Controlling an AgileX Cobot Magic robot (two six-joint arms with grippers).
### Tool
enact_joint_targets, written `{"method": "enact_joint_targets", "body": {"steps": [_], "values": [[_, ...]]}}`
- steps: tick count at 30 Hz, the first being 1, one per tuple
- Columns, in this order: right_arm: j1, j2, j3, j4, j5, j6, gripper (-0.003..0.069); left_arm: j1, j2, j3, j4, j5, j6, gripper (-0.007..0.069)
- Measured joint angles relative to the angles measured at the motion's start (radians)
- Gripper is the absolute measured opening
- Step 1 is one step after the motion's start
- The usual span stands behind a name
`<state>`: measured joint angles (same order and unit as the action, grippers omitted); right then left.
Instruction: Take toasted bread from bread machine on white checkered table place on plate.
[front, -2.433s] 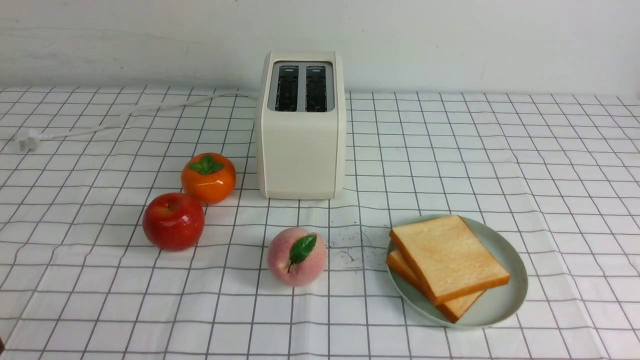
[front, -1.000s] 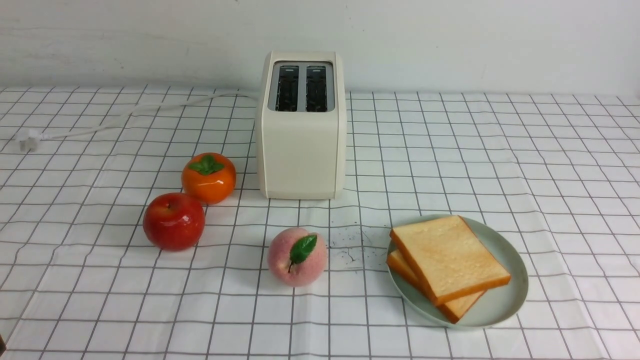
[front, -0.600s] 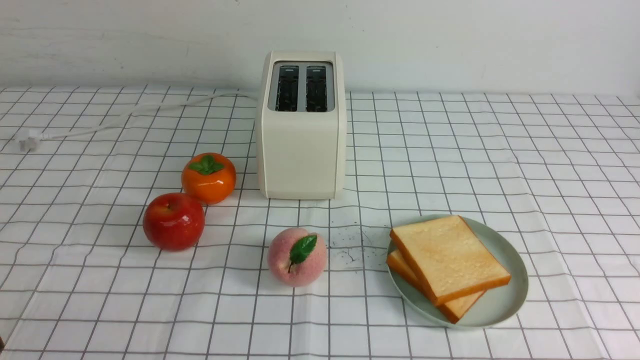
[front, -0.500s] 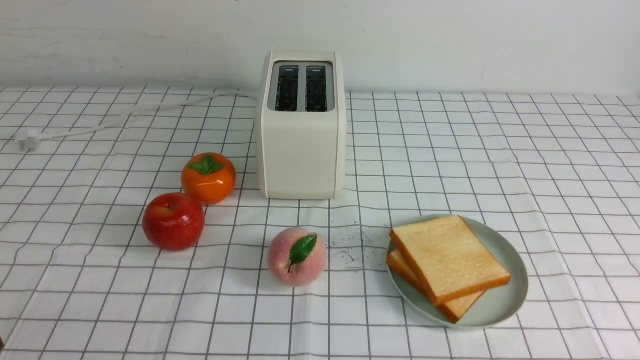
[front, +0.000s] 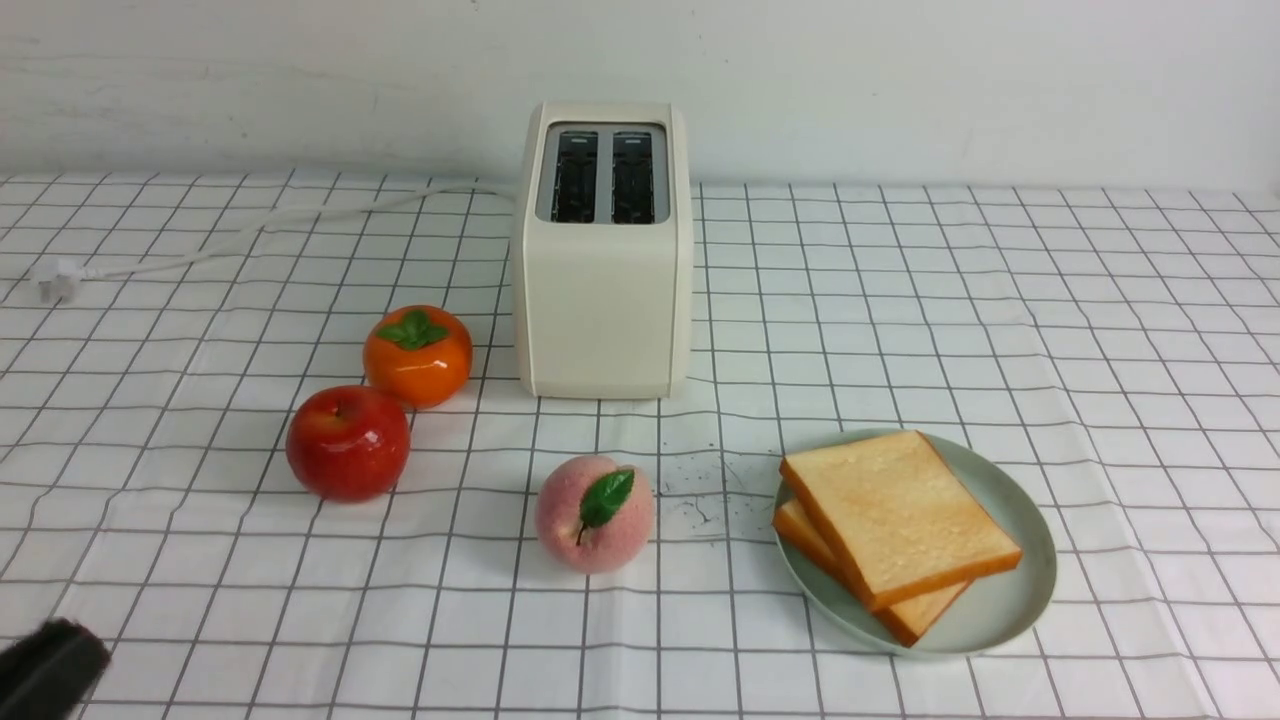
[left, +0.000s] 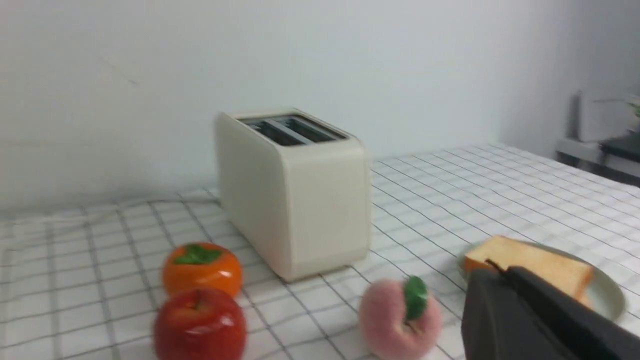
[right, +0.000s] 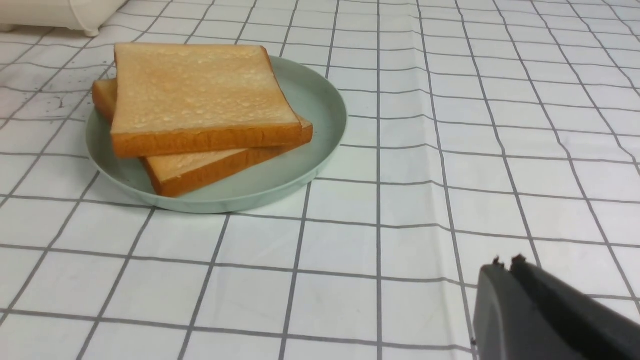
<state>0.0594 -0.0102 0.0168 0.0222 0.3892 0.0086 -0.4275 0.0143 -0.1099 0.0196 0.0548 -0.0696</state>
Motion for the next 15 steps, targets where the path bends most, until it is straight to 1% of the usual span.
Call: {"method": "enact_joint_targets", "body": {"steps": [1, 3, 6, 7, 8, 10, 11, 12, 15], "values": [[0.000, 0.000, 0.000, 0.001, 0.000, 0.000, 0.0016, 0.075, -0.015, 0.012, -0.075, -0.021, 0.048, -0.0013], [0.000, 0.000, 0.000, 0.001, 0.000, 0.000, 0.0018, 0.182, -0.024, 0.032, -0.145, -0.045, 0.097, -0.0013], [0.000, 0.000, 0.000, 0.001, 0.000, 0.000, 0.0022, 0.328, -0.025, 0.089, -0.185, -0.055, 0.095, -0.0013], [0.000, 0.000, 0.000, 0.001, 0.000, 0.000, 0.0022, 0.328, -0.025, 0.089, -0.186, -0.055, 0.091, -0.0013], [0.000, 0.000, 0.000, 0.001, 0.000, 0.000, 0.0023, 0.380, -0.025, 0.120, -0.188, -0.034, 0.058, -0.0013], [0.000, 0.000, 0.000, 0.001, 0.000, 0.000, 0.0026, 0.416, -0.025, 0.134, -0.160, 0.035, -0.020, -0.0013], [0.000, 0.000, 0.000, 0.001, 0.000, 0.000, 0.0027, 0.418, -0.025, 0.134, -0.155, 0.054, -0.034, -0.0013], [0.000, 0.000, 0.000, 0.001, 0.000, 0.000, 0.0030, 0.427, -0.025, 0.136, -0.114, 0.138, -0.079, -0.0013], [0.000, 0.000, 0.000, 0.001, 0.000, 0.000, 0.0032, 0.428, -0.025, 0.138, -0.053, 0.276, -0.134, -0.0013]]}}
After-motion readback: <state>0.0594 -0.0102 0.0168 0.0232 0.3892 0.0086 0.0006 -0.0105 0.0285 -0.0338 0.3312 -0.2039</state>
